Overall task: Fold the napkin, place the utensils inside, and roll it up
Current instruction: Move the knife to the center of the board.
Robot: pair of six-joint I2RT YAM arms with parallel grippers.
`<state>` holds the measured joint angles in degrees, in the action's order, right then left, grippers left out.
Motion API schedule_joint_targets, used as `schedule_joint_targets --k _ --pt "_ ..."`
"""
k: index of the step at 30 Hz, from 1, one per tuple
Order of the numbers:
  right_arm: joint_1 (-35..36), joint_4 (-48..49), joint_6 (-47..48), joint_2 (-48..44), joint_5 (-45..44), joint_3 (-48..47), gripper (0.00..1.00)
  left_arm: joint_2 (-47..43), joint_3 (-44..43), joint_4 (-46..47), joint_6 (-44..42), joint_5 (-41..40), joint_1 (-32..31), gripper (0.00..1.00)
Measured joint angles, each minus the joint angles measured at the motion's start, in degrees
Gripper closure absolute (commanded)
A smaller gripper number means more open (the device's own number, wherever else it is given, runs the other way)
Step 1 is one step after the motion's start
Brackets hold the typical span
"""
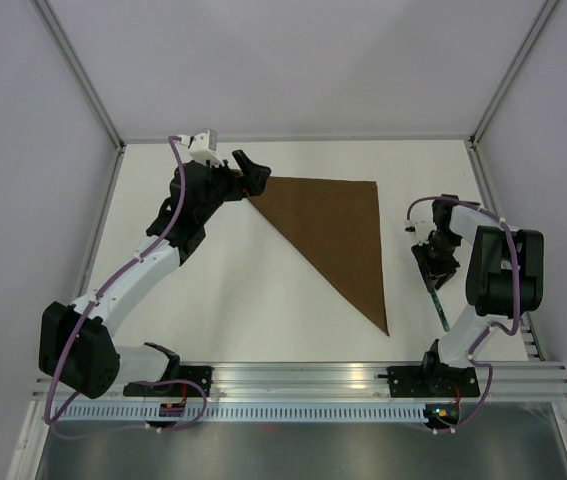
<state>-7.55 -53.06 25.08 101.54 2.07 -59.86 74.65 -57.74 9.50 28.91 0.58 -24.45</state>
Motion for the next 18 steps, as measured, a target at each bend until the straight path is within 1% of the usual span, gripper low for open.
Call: schedule_joint_targets --k 5,10,14,18 --pt "0.0 -0.9 -0.5 1.1 0.1 -1.2 0.76 0.1 0.0 0.0 0.0 0.0 0.0 0.00" --pt "0.1 -2.1 -1.8 3.0 1.1 -3.3 0.80 0.5 -0.1 0.0 0.0 0.0 0.0 0.00" --pt "0.2 -2.7 -3.3 5.0 2.3 -6.1 0.81 0.8 -0.1 0.0 0.0 0.1 0.1 0.00" --pt "0.3 -2.6 -4.8 8.1 3.6 -10.9 0.82 0.8 -0.2 0.0 0.0 0.4 0.3 0.00"
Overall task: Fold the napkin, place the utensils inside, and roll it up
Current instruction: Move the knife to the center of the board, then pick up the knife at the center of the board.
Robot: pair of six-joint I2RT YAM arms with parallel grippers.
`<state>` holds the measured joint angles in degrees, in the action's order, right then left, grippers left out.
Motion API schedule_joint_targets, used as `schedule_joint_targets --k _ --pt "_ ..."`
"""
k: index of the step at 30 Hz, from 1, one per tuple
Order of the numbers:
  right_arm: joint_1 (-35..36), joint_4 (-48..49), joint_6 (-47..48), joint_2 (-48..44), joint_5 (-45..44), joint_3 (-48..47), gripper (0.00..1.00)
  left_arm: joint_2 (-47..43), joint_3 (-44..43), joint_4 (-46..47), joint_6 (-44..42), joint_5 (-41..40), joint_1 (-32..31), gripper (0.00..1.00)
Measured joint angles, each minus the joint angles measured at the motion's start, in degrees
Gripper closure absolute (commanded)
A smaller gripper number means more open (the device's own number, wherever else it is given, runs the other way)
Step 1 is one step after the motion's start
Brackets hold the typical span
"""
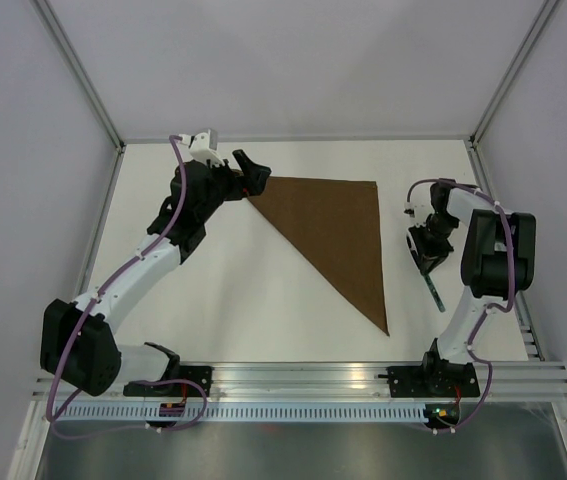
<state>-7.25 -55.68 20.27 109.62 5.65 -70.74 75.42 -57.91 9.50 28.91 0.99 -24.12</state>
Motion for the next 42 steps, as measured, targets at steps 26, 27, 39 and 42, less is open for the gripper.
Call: schedule_joint_targets --k 26,27,39,42 --pt "0.7 12.0 0.7 -1.7 -4.0 0.0 0.63 0.8 -0.3 -0.1 0.0 1.1 0.0 0.00" --pt "0.7 12.0 0.8 -2.0 -4.0 0.4 0.68 0.8 -0.3 -0.2 0.0 1.1 0.0 0.00" --pt "0.7 12.4 0.9 -2.5 -4.0 1.0 0.99 0.8 -1.6 -1.7 0.0 1.1 0.0 0.00" --pt "0.7 12.4 0.9 -2.9 -3.4 0.8 1.00 0.7 -3.1 -3.4 0.0 1.1 0.1 0.00"
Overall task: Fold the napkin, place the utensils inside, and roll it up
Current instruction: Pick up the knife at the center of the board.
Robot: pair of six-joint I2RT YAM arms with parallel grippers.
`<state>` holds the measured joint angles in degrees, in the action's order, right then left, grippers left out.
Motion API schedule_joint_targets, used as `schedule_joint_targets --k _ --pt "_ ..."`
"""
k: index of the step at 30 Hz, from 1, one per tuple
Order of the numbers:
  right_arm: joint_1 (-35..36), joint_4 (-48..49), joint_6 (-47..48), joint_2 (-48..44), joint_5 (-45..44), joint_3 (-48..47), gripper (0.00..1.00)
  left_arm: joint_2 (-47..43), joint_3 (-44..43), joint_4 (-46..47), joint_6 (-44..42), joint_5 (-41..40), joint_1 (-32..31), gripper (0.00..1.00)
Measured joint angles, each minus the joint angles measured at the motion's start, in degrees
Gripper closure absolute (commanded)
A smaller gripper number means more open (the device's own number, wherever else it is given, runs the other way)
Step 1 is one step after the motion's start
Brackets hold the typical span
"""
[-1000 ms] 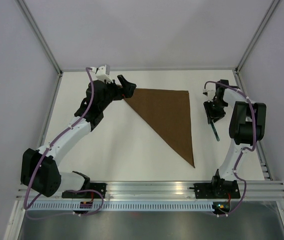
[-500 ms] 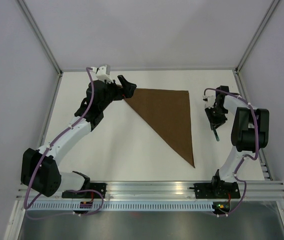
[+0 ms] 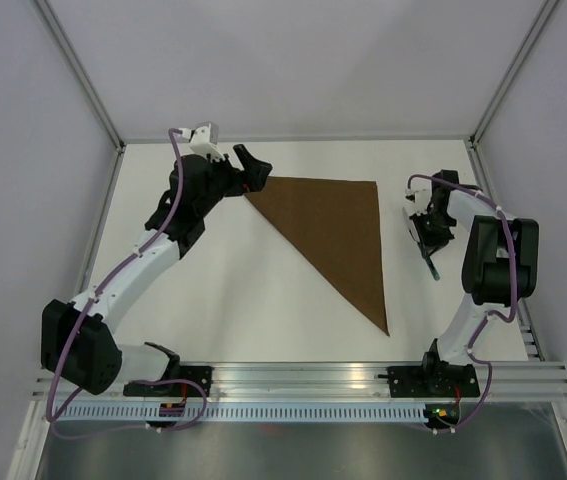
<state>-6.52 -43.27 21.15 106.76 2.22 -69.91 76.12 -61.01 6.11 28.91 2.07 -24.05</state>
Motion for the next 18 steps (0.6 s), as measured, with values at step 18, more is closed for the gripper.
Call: schedule_joint_targets --k 18 --pt "7.5 -6.3 -1.1 -2.3 3.6 -16.1 0.99 -5.6 -5.0 -7.5 0.0 -2.0 0.9 0.00"
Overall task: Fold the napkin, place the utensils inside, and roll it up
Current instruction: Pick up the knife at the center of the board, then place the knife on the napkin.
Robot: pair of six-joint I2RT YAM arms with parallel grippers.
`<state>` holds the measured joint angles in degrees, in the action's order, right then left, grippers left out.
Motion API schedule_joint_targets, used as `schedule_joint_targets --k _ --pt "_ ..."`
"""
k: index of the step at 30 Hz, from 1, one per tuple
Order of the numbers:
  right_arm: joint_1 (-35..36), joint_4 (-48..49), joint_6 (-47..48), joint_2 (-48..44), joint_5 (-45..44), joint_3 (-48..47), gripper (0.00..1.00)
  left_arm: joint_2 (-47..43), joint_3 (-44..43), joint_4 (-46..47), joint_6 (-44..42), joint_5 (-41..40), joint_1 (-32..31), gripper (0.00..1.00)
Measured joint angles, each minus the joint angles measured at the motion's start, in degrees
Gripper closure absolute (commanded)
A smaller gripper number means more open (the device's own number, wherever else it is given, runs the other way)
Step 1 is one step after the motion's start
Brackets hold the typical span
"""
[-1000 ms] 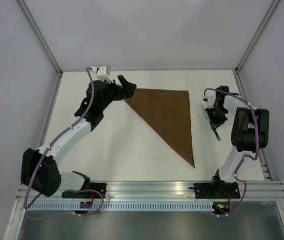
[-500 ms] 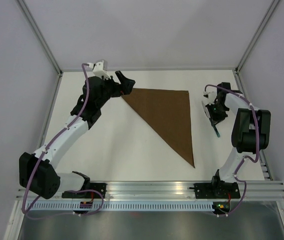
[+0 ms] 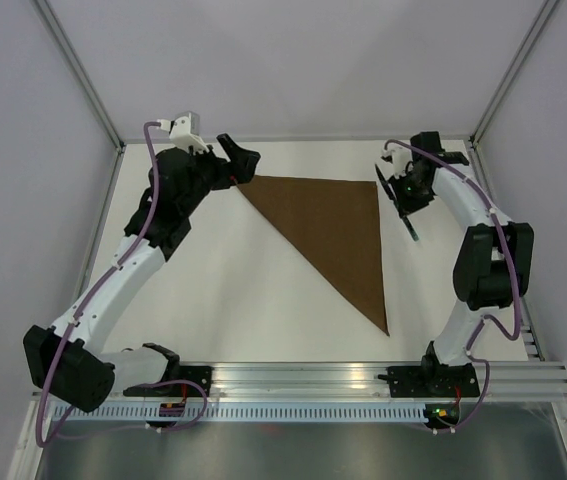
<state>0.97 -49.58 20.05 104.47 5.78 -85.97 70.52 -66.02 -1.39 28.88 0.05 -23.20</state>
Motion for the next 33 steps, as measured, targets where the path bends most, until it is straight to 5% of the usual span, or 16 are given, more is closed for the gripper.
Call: schedule_joint_targets --k 14,33 --pt "23.1 -1.6 -6.7 15.5 2.5 -17.0 0.99 -4.5 -1.7 -5.8 0.0 -3.0 0.0 0.00" --pt "31.1 -2.2 -10.5 21.7 3.4 -20.5 0.99 -6.0 -1.6 -8.0 0.0 -4.5 0.0 0.00"
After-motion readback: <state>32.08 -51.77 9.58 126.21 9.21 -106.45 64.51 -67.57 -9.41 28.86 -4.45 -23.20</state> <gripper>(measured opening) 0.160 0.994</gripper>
